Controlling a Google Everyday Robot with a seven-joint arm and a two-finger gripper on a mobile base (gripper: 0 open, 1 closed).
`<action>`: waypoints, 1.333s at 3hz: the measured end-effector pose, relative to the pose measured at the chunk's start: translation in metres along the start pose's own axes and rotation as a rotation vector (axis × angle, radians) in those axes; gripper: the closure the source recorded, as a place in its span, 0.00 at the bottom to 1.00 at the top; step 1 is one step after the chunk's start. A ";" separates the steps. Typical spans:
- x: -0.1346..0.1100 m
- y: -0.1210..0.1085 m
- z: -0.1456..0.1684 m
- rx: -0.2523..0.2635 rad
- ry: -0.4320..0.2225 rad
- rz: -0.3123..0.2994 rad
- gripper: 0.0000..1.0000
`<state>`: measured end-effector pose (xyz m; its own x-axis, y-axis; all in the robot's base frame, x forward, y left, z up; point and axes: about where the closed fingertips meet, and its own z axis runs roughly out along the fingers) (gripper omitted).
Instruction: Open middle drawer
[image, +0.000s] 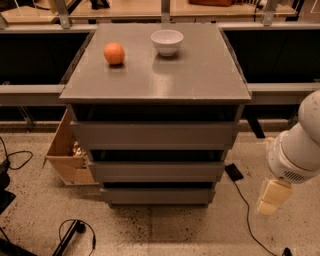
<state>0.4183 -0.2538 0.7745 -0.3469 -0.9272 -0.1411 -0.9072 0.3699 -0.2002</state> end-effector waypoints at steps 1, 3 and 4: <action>-0.022 0.004 0.054 -0.029 -0.003 -0.053 0.00; -0.062 -0.026 0.190 0.017 -0.060 -0.159 0.00; -0.082 -0.048 0.250 0.006 -0.038 -0.218 0.00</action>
Offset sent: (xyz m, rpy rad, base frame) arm 0.0907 0.0725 -0.1924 0.0556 -0.0372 0.1837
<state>0.5497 -0.1804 0.5536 -0.1334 -0.9825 -0.1303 -0.9582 0.1614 -0.2361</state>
